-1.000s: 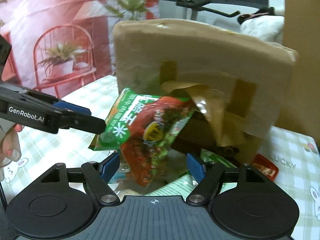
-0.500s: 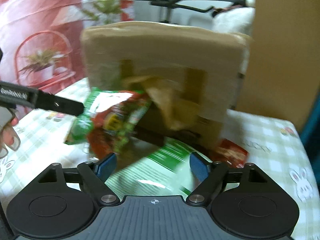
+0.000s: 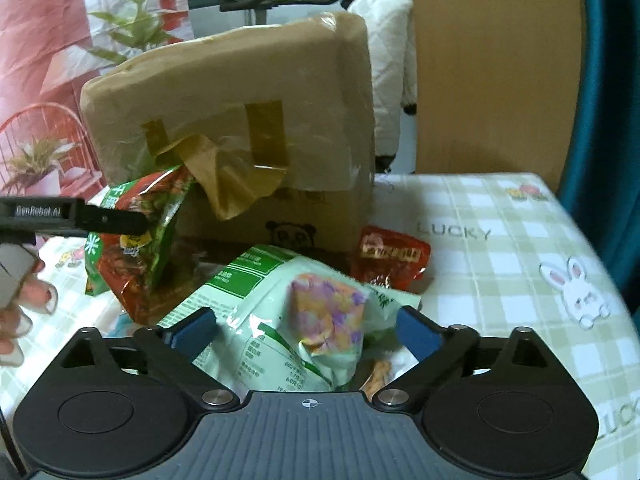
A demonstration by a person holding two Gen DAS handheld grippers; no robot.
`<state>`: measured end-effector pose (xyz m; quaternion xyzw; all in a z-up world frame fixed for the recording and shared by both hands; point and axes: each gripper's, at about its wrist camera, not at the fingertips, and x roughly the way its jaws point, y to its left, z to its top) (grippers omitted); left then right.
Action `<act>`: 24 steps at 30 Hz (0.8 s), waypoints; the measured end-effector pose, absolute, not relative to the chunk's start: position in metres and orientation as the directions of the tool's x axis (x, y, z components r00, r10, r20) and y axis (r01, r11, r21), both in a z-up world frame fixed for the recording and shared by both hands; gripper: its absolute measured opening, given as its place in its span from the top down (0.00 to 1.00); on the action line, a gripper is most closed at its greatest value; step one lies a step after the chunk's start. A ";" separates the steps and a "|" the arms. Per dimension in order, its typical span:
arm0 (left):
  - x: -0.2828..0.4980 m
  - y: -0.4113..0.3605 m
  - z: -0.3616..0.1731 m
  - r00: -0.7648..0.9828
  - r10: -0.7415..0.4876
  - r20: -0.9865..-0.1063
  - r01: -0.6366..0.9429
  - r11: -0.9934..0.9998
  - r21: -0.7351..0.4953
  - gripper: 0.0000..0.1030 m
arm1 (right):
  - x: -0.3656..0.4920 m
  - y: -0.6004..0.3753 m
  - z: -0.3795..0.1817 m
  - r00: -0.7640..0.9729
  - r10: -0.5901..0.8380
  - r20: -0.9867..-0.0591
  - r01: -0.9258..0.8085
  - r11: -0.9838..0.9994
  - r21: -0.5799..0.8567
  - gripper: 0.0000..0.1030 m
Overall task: Organize snacks
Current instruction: 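Grasp the green corn chip bag with the left tool while the right tool grasps the pale green candy bag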
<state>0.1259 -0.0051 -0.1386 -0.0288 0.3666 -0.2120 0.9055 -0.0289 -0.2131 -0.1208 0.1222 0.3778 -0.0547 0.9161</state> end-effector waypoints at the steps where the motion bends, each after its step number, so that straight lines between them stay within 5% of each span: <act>1: 0.126 -0.007 -0.140 0.644 -0.400 -0.652 0.366 0.910 -0.196 0.00 | -0.026 -0.214 -0.124 0.704 0.006 -0.710 0.199 0.958 0.205 0.07; 8: 0.122 -0.008 -0.139 0.661 -0.372 -0.652 0.345 0.922 -0.176 0.00 | -0.001 -0.215 -0.138 0.673 0.030 -0.739 0.310 0.896 0.319 0.02; 16: 0.094 -0.015 -0.128 0.693 -0.351 -0.630 0.366 0.924 -0.113 0.23 | 0.012 -0.213 -0.151 0.651 0.017 -0.759 0.362 0.872 0.330 0.01; 24: 0.071 0.005 -0.121 0.720 -0.326 -0.613 0.313 0.941 -0.133 0.25 | 0.000 -0.205 -0.138 0.676 0.005 -0.737 0.312 0.904 0.291 0.28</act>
